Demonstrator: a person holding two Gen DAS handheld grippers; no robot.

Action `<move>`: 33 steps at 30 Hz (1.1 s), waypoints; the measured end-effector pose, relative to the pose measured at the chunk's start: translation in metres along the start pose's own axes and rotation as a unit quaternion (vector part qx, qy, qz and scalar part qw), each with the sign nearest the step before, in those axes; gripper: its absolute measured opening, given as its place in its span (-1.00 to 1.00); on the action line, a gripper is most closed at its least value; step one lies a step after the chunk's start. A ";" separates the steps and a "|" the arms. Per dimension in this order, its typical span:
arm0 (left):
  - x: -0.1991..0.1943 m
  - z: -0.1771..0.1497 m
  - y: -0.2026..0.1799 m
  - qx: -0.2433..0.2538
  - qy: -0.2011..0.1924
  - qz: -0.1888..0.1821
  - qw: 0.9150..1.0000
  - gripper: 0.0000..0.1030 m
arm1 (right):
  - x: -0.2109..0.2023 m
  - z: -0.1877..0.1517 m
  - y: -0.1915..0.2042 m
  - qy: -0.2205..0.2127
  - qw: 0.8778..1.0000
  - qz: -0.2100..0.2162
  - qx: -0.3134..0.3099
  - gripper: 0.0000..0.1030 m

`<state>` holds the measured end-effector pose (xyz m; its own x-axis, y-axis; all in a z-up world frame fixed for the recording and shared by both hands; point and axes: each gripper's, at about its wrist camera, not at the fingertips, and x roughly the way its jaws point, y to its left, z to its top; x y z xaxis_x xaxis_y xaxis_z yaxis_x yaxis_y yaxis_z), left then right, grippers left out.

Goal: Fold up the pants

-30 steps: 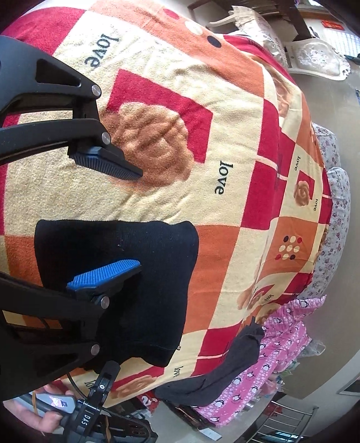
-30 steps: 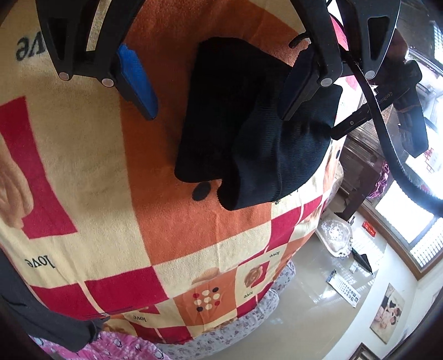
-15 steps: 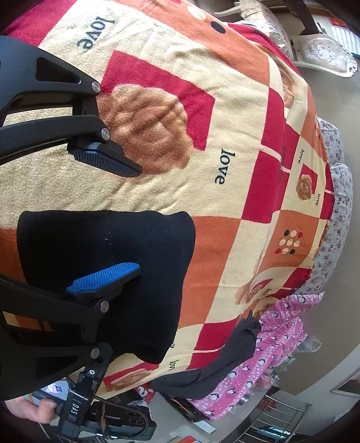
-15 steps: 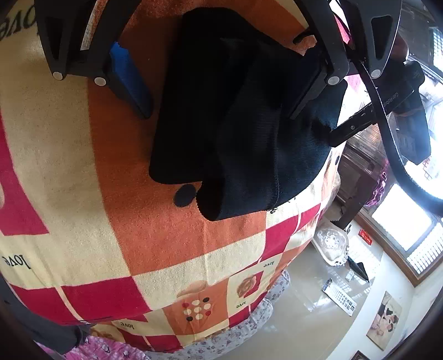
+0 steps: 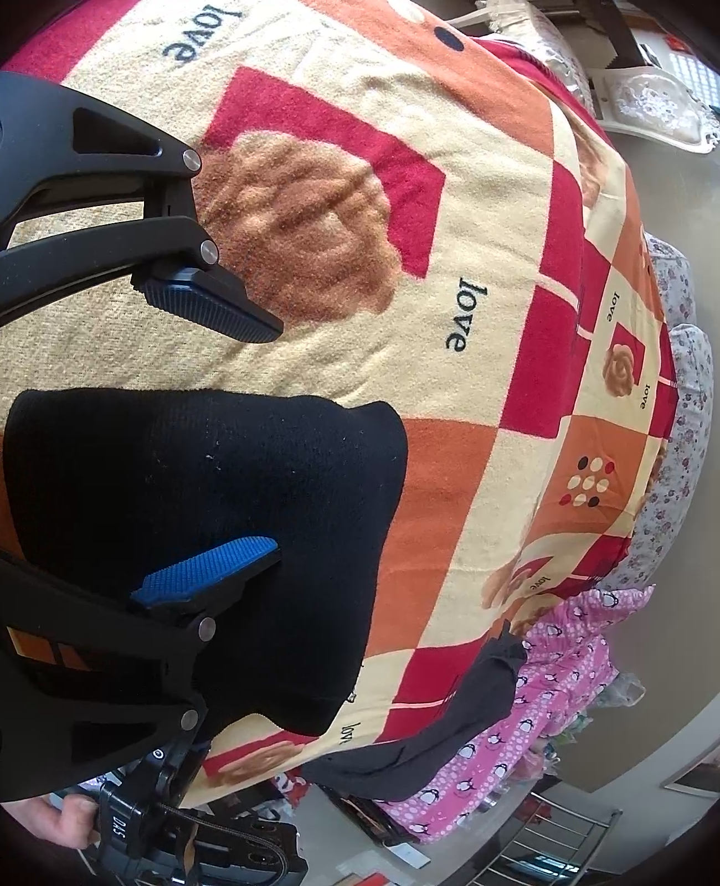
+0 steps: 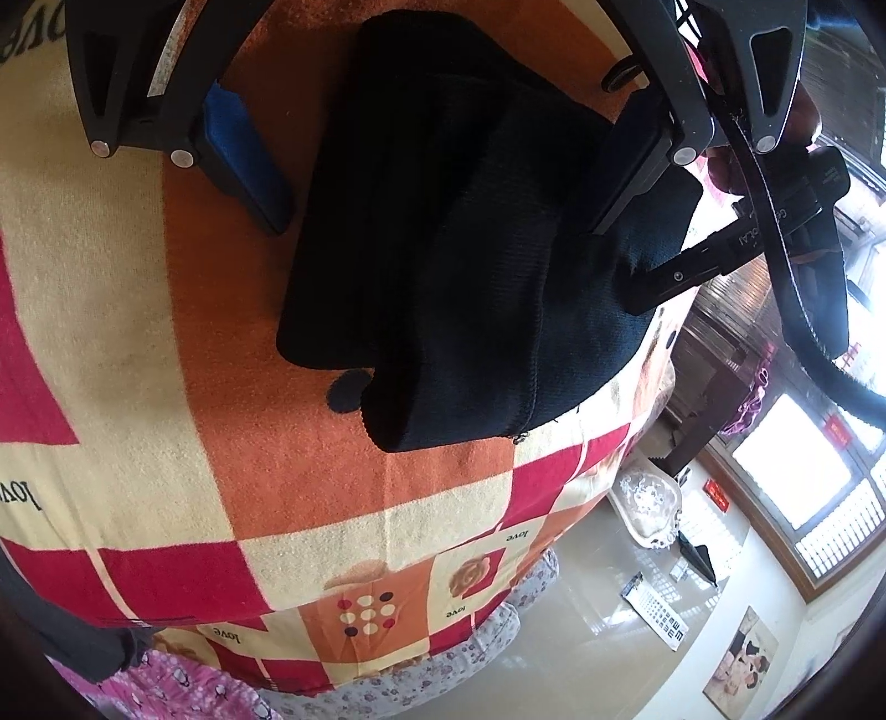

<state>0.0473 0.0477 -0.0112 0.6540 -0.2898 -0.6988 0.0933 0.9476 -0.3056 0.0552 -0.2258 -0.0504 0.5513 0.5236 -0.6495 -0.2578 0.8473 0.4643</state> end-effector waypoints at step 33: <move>-0.022 0.014 -0.039 0.033 -0.035 -0.021 0.999 -0.23 | -0.030 0.014 0.026 -0.055 0.996 -0.029 -0.057 -0.13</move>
<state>0.0401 0.0191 0.0254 0.6987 -0.3223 -0.6387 0.1701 0.9420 -0.2893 0.0428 -0.2208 -0.0103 0.6503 0.4662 -0.5999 -0.3086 0.8836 0.3521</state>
